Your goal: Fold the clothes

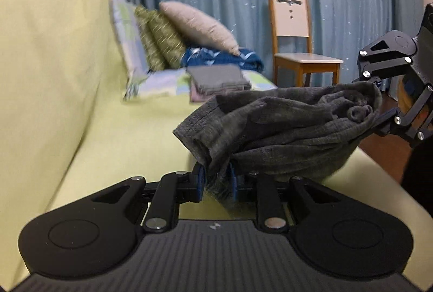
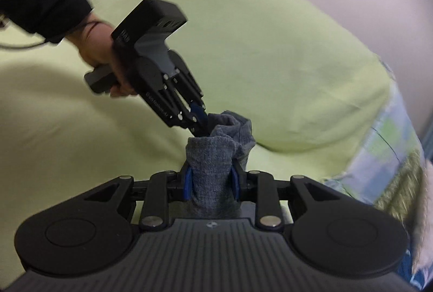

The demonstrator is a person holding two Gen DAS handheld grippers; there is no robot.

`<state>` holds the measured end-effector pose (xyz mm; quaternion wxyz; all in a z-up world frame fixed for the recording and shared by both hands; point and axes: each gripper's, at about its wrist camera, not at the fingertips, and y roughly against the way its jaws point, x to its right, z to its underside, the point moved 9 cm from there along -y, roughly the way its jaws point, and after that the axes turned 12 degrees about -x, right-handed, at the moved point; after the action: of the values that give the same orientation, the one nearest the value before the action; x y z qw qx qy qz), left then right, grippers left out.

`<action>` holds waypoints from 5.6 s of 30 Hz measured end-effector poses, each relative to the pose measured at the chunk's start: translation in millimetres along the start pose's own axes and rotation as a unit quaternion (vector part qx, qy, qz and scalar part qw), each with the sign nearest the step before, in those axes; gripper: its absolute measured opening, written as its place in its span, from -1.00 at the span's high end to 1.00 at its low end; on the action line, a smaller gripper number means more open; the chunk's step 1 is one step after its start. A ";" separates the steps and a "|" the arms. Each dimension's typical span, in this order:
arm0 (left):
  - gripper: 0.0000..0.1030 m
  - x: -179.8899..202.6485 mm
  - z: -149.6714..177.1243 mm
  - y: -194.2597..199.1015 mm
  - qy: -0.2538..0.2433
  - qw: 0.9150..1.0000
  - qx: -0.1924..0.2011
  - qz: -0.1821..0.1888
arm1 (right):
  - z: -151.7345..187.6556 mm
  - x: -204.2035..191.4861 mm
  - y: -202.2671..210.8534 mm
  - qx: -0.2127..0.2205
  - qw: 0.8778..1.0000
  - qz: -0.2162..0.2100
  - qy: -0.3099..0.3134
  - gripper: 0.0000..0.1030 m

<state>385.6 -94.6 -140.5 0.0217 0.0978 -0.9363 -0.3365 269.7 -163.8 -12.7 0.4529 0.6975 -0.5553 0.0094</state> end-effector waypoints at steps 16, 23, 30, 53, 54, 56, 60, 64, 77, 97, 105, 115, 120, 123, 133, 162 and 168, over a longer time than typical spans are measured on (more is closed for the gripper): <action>0.43 -6.6 33.6 80.7 0.108 0.992 -0.019 -0.064 | -37.2 -50.6 -20.9 -0.015 0.992 -0.073 0.106 0.32; 0.34 17.2 -15.7 43.4 0.077 0.996 -0.042 -0.020 | -45.1 9.7 -14.3 -0.019 0.994 -0.089 -0.068 0.31; 0.34 21.8 4.9 -14.2 0.023 0.990 -0.139 0.007 | -27.3 55.9 -60.2 -0.066 0.972 -0.078 -0.211 0.31; 0.22 22.1 -105.7 -53.7 -0.049 0.985 -0.163 0.025 | 104.9 161.7 -89.6 -0.056 0.832 -0.062 -0.548 0.22; 0.22 26.7 -113.2 -69.2 -0.062 0.982 -0.173 0.037 | 107.8 162.2 -94.3 -0.054 0.832 -0.063 -0.549 0.22; 0.22 35.6 -127.4 -100.3 -0.088 0.975 -0.193 0.060 | 113.6 163.2 -103.7 -0.051 0.831 -0.066 -0.550 0.22; 0.22 41.8 -120.2 -170.0 -0.118 0.947 -0.284 0.090 | 123.6 163.1 -102.7 -0.042 0.829 -0.080 -0.552 0.21; 0.18 37.7 -117.7 -202.8 -0.106 0.945 -0.299 0.074 | 129.2 160.8 -100.7 -0.034 0.825 -0.090 -0.558 0.19; 0.16 -0.4 -114.2 -110.0 0.038 0.970 -0.241 0.015 | 106.2 140.3 -78.7 -0.027 0.837 -0.111 -0.535 0.09; 0.08 19.7 38.3 -4.0 0.151 0.969 -0.194 0.004 | 1.6 -14.0 -101.8 -0.124 0.958 -0.175 -0.190 0.00; 0.10 16.9 9.1 13.5 0.127 0.981 -0.144 -0.014 | 7.3 40.1 -81.0 -0.088 0.944 -0.125 -0.293 0.15; 0.06 29.4 17.8 -28.0 0.084 0.980 -0.180 0.003 | 11.6 2.1 -110.3 -0.137 0.962 -0.108 -0.208 0.22; 0.08 23.7 15.5 -18.2 0.116 0.979 -0.170 -0.005 | 17.8 17.3 -99.1 -0.131 0.951 -0.136 -0.243 0.24; 0.09 25.7 2.0 -8.0 0.105 0.982 -0.153 -0.014 | 25.6 47.6 -92.4 -0.110 0.941 -0.126 -0.294 0.23; 0.18 89.6 24.5 2.5 0.032 0.976 -0.212 -0.022 | 71.9 59.5 -118.6 -0.170 0.926 -0.143 -0.306 0.34; 0.13 87.5 -37.6 12.3 0.072 0.984 -0.151 -0.060 | 105.1 128.6 -107.4 -0.142 0.868 -0.131 -0.457 0.16; 0.13 68.7 -96.7 -57.3 0.035 0.986 -0.165 -0.010 | 137.1 129.5 -113.5 -0.157 0.842 -0.121 -0.501 0.32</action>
<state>338.3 -212.0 -103.8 0.0669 0.1139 -0.8657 -0.4829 341.1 -354.1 -97.2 0.2138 0.5881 -0.6116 -0.4841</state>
